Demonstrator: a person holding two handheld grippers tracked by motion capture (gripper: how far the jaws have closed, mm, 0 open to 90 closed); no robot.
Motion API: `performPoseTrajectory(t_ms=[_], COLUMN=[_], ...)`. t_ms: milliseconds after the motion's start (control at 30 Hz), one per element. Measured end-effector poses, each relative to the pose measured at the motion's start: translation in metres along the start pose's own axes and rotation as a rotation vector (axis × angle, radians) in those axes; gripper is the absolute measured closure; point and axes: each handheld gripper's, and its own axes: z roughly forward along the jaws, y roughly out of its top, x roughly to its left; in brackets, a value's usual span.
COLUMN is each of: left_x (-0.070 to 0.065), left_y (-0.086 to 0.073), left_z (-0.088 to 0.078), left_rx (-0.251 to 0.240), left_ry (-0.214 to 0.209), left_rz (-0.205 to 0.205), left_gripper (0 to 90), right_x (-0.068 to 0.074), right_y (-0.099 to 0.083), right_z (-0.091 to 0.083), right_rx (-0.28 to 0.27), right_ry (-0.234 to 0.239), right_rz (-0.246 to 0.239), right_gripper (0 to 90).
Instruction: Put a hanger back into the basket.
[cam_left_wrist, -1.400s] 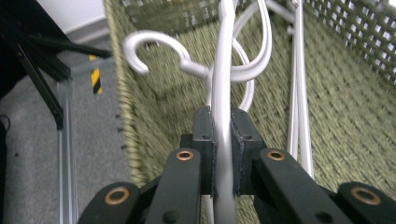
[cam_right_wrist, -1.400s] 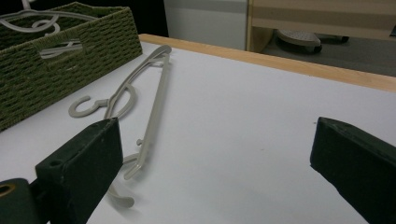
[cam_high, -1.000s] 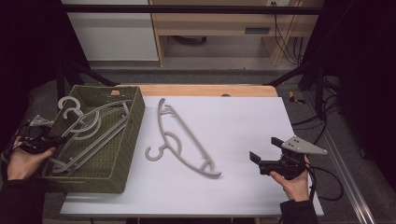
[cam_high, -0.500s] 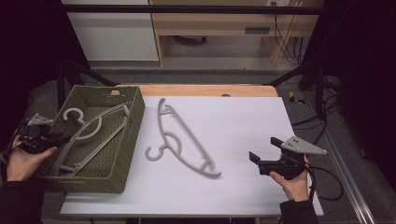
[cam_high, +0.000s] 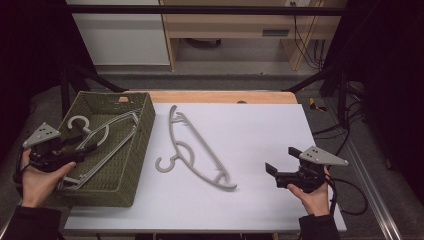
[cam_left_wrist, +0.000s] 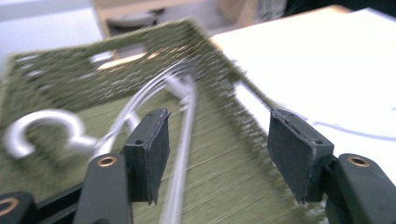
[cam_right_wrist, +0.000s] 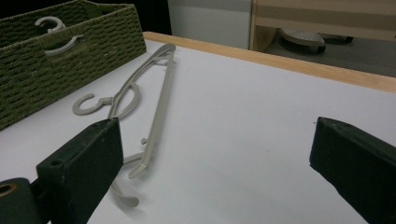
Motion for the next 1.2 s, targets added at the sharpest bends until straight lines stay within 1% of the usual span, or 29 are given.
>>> performPoseTrajectory(t_ms=[67,233,267,333,367,400,467,567,600,667,733,833,900,1000,1067,1100,1167,1200], left_x=[-0.010,-0.039,-0.045,-0.057,-0.062,-0.067,-0.076,-0.084,-0.085,-0.087,-0.090,-0.093,-0.096,-0.100,-0.104,-0.105,-0.107,-0.108], left_y=[0.000,-0.002,-0.003,-0.004,-0.005,-0.006,-0.008,-0.012,-0.014,-0.019,-0.024,-0.028,-0.029,-0.029,-0.028,-0.028,-0.027,-0.027], left_z=[0.000,0.002,0.003,0.007,0.009,0.011,0.016,0.020,0.021,0.023,0.025,0.027,0.029,0.031,0.031,0.031,0.032,0.032], left_rx=[-0.030,-0.083,-0.100,-0.112,-0.106,-0.102,-0.090,-0.090,-0.093,-0.096,-0.096,-0.087,-0.084,-0.080,-0.082,-0.078,-0.080,-0.078], left_ry=[-0.026,-0.089,-0.107,-0.125,-0.132,-0.136,-0.145,-0.162,-0.169,-0.177,-0.194,-0.212,-0.225,-0.240,-0.245,-0.253,-0.263,-0.263], left_rz=[0.000,0.022,0.017,0.025,0.042,0.051,0.064,0.072,0.062,0.054,0.047,0.058,0.064,0.073,0.077,0.082,0.077,0.084], left_gripper=[35.5,29.3,29.3,27.8,26.5,25.0,21.6,17.8,16.7,15.4,13.9,11.8,11.4,11.1,10.8,10.8,10.6,10.6], right_x=[0.000,0.001,0.002,0.004,0.005,0.005,0.007,0.009,0.009,0.011,0.013,0.018,0.022,0.028,0.033,0.036,0.044,0.047], right_y=[0.000,0.001,0.001,0.001,0.001,0.001,0.002,0.002,0.002,0.002,0.003,0.005,0.007,0.010,0.013,0.014,0.016,0.017], right_z=[0.000,0.001,0.001,0.003,0.003,0.004,0.005,0.006,0.007,0.009,0.011,0.014,0.017,0.024,0.030,0.033,0.040,0.043], right_rx=[-0.002,0.000,-0.001,0.002,0.004,0.005,0.005,0.006,0.008,0.011,0.014,0.020,0.029,0.041,0.048,0.058,0.077,0.084], right_ry=[-0.002,0.000,-0.003,0.000,0.000,0.003,0.005,0.011,0.014,0.018,0.024,0.032,0.032,0.044,0.060,0.070,0.080,0.089], right_rz=[0.000,-0.003,-0.002,-0.003,-0.007,-0.013,-0.008,-0.009,-0.013,-0.015,-0.021,-0.024,-0.026,-0.042,-0.053,-0.060,-0.078,-0.088], right_gripper=[3.2,3.4,3.4,3.4,3.4,3.4,3.6,3.7,3.7,3.7,3.8,4.1,4.4,5.0,5.6,5.8,5.8,6.0])
